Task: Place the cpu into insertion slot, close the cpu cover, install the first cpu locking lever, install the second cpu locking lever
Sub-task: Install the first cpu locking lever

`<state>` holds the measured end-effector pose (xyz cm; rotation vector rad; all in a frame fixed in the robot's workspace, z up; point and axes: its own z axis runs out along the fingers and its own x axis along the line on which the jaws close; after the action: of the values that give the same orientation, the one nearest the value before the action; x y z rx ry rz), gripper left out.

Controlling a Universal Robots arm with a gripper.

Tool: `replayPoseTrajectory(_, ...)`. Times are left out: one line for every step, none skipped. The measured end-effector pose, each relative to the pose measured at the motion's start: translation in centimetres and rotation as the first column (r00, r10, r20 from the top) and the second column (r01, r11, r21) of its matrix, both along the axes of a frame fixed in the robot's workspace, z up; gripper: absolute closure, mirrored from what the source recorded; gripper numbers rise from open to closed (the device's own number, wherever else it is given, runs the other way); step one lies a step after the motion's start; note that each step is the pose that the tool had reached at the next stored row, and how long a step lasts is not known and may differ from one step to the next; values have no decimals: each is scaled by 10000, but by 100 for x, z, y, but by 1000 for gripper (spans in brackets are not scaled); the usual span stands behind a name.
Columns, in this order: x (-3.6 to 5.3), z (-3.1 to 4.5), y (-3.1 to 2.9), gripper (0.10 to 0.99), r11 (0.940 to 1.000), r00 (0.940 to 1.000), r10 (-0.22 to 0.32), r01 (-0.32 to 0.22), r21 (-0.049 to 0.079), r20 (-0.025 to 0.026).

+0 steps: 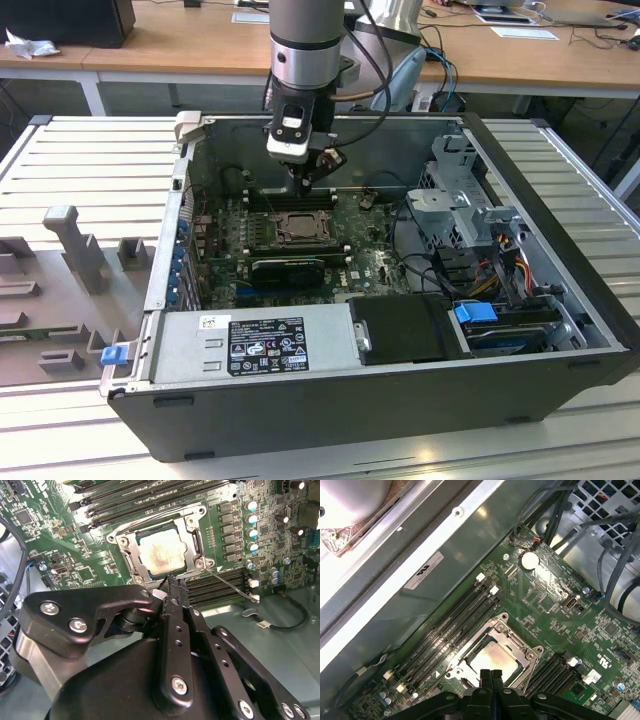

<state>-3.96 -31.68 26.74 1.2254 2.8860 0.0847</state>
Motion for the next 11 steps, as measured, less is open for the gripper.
replayPoseTrajectory(0, 0, 0, 980, 10000, 10000, 85, -85, 0, 0)
replayPoseTrajectory(0, 0, 0, 980, 9998, 9998, 180, -180, 0, 0)
replayPoseTrajectory(0, 0, 0, 980, 9995, 9995, 304, -304, 0, 0)
replayPoseTrajectory(0, 0, 0, 980, 9993, 9993, 384, -384, 0, 0)
replayPoseTrajectory(0, 0, 0, 980, 9990, 9990, 444, -444, 0, 0)
replayPoseTrajectory(0, 0, 0, 980, 9984, 9984, 566, -566, 0, 0)
replayPoseTrajectory(0, 0, 0, 980, 9979, 9979, 648, -648, 0, 0)
replayPoseTrajectory(0, 0, 0, 980, 9975, 9975, 702, -702, 0, 1)
replayPoseTrajectory(0, 0, 0, 980, 9969, 9969, 784, -784, 0, 0)
replayPoseTrajectory(0, 0, 0, 980, 9963, 9963, 865, -865, 0, 0)
replayPoseTrajectory(0, 0, 0, 980, 9954, 9954, 957, -957, 0, 1)
